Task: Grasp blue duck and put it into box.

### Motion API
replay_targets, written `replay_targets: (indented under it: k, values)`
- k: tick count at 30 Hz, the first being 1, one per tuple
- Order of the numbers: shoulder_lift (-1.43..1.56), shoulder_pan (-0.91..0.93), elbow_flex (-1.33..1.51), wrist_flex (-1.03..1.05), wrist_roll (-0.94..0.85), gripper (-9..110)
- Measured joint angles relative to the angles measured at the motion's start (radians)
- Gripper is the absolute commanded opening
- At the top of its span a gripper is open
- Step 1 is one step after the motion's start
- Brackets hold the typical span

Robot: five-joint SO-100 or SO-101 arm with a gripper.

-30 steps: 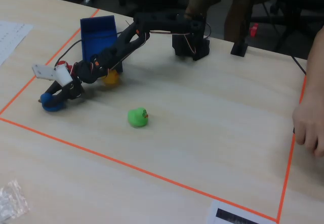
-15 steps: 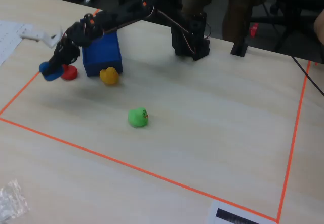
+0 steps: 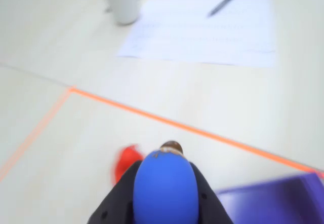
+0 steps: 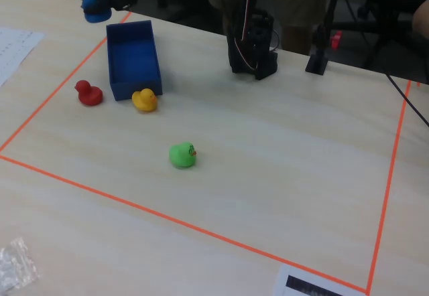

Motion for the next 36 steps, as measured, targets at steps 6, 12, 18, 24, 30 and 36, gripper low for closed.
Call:
replay_targets:
  k: [6, 12, 18, 24, 30, 36]
  values:
    - [0.04, 0.086, 0.405, -0.351, -0.133, 0]
    - [0.04, 0.127, 0.689, -0.578, -0.179, 0]
    - [0.04, 0.123, 0.811, -0.681, -0.184, 24]
    - [0.041, 0.083, 0.808, -0.726, -0.152, 30]
    - [0.041, 0.021, 0.747, -0.782, -0.075, 29]
    - [0.189, -0.175, 0.618, -0.6, 0.028, 34]
